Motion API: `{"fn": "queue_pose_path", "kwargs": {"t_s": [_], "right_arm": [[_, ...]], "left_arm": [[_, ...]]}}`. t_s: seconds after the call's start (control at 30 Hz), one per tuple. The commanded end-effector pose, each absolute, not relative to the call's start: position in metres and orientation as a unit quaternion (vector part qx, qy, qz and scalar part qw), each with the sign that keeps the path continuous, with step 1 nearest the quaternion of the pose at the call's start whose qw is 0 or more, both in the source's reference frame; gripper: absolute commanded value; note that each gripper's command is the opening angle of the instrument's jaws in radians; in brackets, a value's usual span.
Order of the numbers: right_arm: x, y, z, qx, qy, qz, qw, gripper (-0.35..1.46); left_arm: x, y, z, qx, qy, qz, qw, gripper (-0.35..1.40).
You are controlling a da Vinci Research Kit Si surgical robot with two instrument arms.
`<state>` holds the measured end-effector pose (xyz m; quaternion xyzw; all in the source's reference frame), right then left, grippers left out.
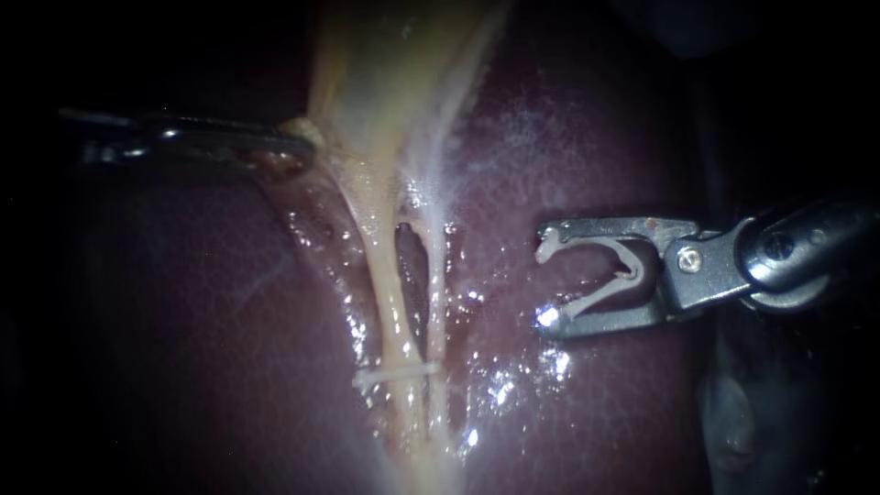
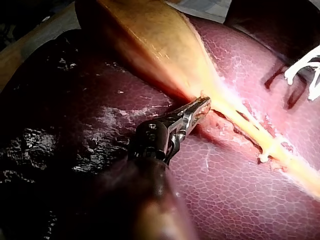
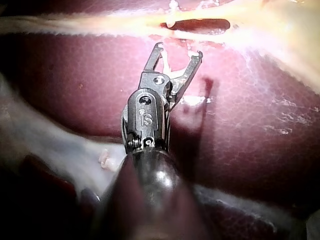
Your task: Clipping second clip left tube
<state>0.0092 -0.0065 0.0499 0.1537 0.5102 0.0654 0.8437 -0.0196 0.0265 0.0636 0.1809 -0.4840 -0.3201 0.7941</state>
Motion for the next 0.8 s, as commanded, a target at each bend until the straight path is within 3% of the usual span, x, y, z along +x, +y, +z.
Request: {"fn": "queue_pose_path", "kwargs": {"t_s": [0.03, 0.4, 0.8], "right_arm": [[0.0092, -0.0065, 0.0499, 0.155, 0.511, 0.065, 0.843, 0.5], [0.0094, -0.0065, 0.05, 0.161, 0.512, 0.064, 0.841, 0.5], [0.0112, -0.0066, 0.0502, 0.234, 0.506, 0.125, 0.82, 0.5]], "left_arm": [[-0.0191, 0.0268, 0.0627, 0.175, -0.488, -0.32, 0.793, -0.35], [-0.0185, 0.0271, 0.0606, 0.162, -0.497, -0.32, 0.79, -0.35], [-0.0191, 0.0265, 0.0612, 0.157, -0.496, -0.322, 0.791, -0.35]]}}
